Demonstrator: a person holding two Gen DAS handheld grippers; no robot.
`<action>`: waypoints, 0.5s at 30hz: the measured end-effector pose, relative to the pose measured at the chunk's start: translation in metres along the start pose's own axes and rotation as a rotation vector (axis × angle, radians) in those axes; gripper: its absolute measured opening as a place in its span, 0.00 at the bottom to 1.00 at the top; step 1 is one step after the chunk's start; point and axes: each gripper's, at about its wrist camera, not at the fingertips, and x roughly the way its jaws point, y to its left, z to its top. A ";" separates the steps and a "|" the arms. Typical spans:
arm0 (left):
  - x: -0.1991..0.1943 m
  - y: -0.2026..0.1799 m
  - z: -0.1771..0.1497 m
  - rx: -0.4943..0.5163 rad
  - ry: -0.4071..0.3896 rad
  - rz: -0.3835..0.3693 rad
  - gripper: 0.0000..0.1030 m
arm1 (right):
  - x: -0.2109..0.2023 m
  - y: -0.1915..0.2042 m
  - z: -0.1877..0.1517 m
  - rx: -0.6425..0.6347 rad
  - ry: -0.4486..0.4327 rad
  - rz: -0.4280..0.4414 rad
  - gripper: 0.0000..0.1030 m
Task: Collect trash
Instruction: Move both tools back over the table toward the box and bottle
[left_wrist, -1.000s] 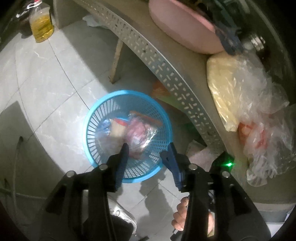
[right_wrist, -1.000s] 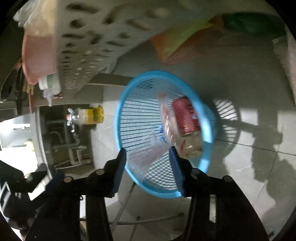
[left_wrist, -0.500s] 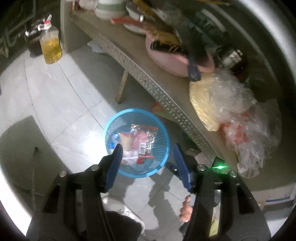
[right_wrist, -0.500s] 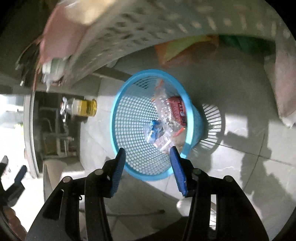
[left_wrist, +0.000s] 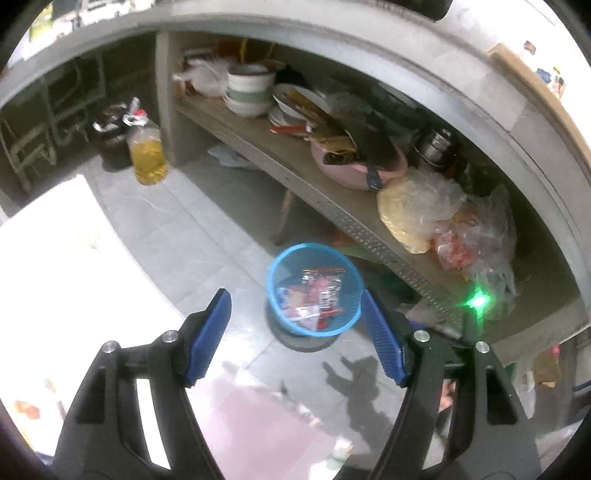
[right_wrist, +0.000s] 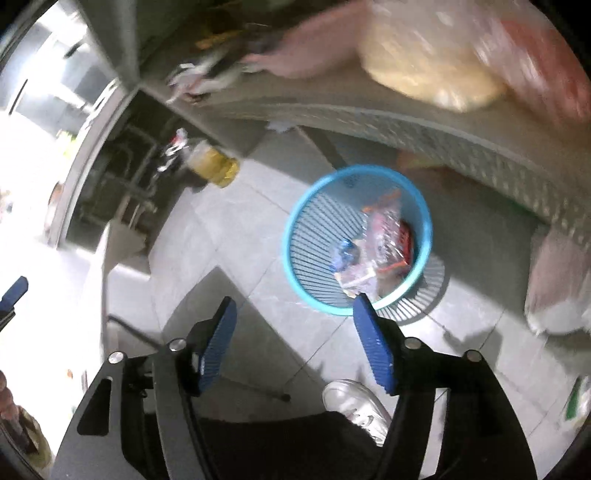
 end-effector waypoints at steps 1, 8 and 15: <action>-0.011 0.005 -0.006 0.000 -0.013 0.014 0.68 | -0.009 0.011 0.000 -0.034 -0.008 0.003 0.68; -0.077 0.046 -0.039 -0.067 -0.098 0.103 0.76 | -0.048 0.069 -0.001 -0.182 -0.028 0.074 0.74; -0.119 0.080 -0.063 -0.121 -0.150 0.179 0.80 | -0.060 0.130 -0.006 -0.281 0.010 0.147 0.74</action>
